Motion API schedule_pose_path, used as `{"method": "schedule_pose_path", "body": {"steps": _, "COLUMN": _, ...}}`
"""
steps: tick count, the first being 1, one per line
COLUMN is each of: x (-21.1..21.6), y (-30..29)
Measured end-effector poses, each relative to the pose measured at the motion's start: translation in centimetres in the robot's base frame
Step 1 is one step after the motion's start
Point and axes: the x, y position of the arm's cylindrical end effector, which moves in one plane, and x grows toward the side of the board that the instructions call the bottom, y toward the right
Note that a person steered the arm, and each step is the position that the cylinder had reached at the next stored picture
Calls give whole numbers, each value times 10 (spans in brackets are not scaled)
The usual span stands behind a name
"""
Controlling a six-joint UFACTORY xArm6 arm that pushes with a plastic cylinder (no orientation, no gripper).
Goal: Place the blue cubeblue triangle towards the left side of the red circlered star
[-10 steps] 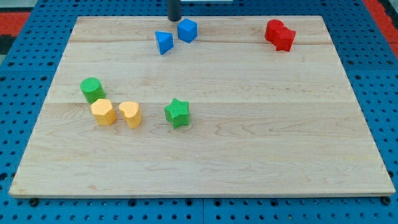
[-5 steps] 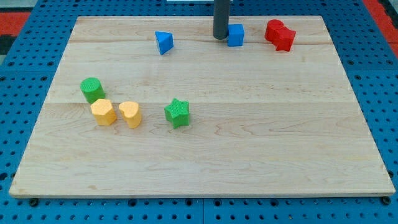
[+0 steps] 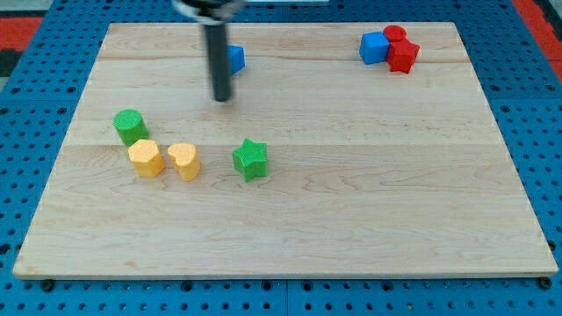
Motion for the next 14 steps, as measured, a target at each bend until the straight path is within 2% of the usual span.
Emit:
{"method": "schedule_pose_path", "body": {"steps": 1, "x": -45, "y": -21}}
{"method": "schedule_pose_path", "body": {"steps": 3, "x": -65, "y": 42}}
{"method": "schedule_pose_path", "body": {"steps": 4, "x": -70, "y": 30}}
{"method": "schedule_pose_path", "body": {"steps": 5, "x": -86, "y": 74}}
{"method": "schedule_pose_path", "body": {"steps": 6, "x": -89, "y": 131}}
{"method": "schedule_pose_path", "body": {"steps": 9, "x": -67, "y": 215}}
{"method": "schedule_pose_path", "body": {"steps": 11, "x": -47, "y": 250}}
{"method": "schedule_pose_path", "body": {"steps": 12, "x": -16, "y": 258}}
{"method": "schedule_pose_path", "body": {"steps": 14, "x": 160, "y": 236}}
